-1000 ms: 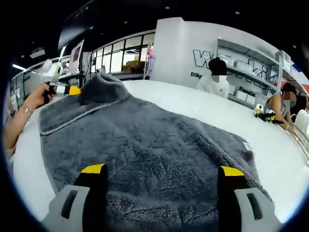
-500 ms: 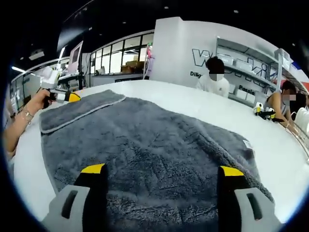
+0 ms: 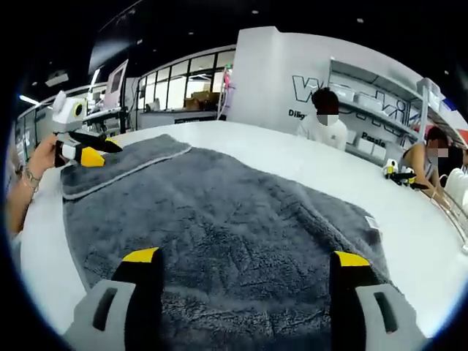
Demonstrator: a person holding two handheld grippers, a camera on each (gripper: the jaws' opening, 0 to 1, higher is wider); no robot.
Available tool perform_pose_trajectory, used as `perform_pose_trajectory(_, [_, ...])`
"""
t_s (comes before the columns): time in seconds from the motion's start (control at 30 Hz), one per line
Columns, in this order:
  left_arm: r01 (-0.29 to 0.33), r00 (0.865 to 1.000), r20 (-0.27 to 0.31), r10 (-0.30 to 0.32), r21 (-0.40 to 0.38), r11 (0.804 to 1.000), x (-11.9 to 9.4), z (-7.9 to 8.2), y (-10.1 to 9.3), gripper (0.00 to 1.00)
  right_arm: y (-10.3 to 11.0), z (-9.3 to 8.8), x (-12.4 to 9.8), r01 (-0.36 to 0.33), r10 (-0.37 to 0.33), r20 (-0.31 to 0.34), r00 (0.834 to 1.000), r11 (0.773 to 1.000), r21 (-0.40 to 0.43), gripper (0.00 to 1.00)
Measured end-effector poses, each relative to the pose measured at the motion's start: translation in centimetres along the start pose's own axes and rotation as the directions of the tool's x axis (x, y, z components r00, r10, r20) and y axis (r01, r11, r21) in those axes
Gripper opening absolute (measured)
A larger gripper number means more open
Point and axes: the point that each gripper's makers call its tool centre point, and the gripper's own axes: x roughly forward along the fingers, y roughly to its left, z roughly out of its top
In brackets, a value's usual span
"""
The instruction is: Open the folded towel by lifting each exposed corner and separating the folded layers until the towel lies flat within the target outline without major curled edges
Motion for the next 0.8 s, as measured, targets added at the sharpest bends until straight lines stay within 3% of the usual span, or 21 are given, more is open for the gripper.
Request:
perform_pose_trajectory(0.2, [-0.005,0.997,-0.070,0.011,0.082,0.997,1.1,-1.5,-0.7,0.29,0.3,0.6,-0.2,-0.006,0.006,0.019,1.000,1.000,-0.008,0.98])
perform_pose_trajectory(0.27, [-0.008,0.997,-0.071,0.014,0.093,0.996,1.3,-1.7,-0.7,0.18,0.3,0.7,-0.3,-0.015,0.015,0.025,1.000,1.000,0.003,0.98])
perform_pose_trajectory(0.43, [-0.015,0.997,-0.080,0.025,0.121,0.992,1.5,-2.0,-0.4,0.08,0.4,1.0,-0.5,-0.015,0.015,0.038,0.999,1.000,0.008,0.97])
perform_pose_trajectory(0.53, [-0.035,0.997,-0.066,0.045,0.142,0.989,1.2,-1.7,0.0,0.04,0.4,1.0,-0.5,-0.017,0.017,0.037,0.999,1.000,0.006,0.97])
perform_pose_trajectory(0.73, [-0.092,0.996,0.023,0.090,0.104,0.990,-0.3,0.1,1.2,0.03,0.5,0.8,-0.4,-0.019,0.019,0.032,0.999,1.000,0.006,0.97])
perform_pose_trajectory(0.8, [-0.136,0.990,0.054,0.133,0.069,0.988,-1.9,0.7,3.2,0.03,0.4,0.7,-0.4,-0.017,0.017,0.029,0.999,1.000,0.011,0.97])
